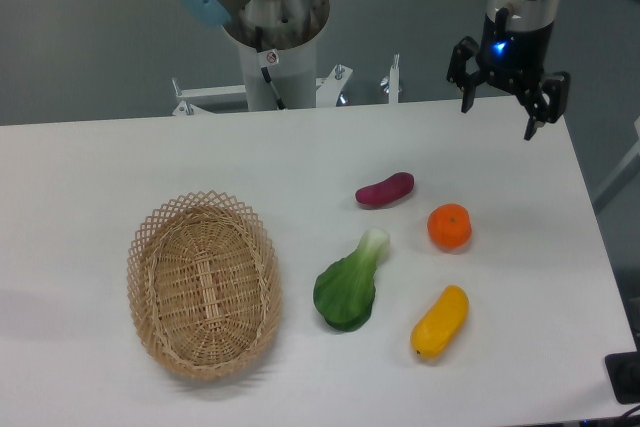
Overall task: Pick up the green vegetable from the table
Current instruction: 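Move the open gripper toward the green bok choy and lower it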
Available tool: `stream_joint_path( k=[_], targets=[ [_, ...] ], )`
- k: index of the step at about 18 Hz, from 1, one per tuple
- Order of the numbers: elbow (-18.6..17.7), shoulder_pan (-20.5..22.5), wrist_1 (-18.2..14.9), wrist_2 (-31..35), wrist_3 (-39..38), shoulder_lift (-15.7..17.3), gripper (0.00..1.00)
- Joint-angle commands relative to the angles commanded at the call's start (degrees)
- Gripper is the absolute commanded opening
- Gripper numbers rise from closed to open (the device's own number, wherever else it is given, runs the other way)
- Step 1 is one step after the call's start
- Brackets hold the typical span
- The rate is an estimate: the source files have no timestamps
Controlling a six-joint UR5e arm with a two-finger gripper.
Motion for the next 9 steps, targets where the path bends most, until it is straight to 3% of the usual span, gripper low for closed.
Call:
stream_joint_path(
  k=[4, 9],
  targets=[
    [-1.3, 0.0, 2.7, 0.0, 0.1, 0.2, 1.00],
    [-2.0, -0.1, 2.9, -0.1, 0.2, 0.4, 1.00]
  ],
)
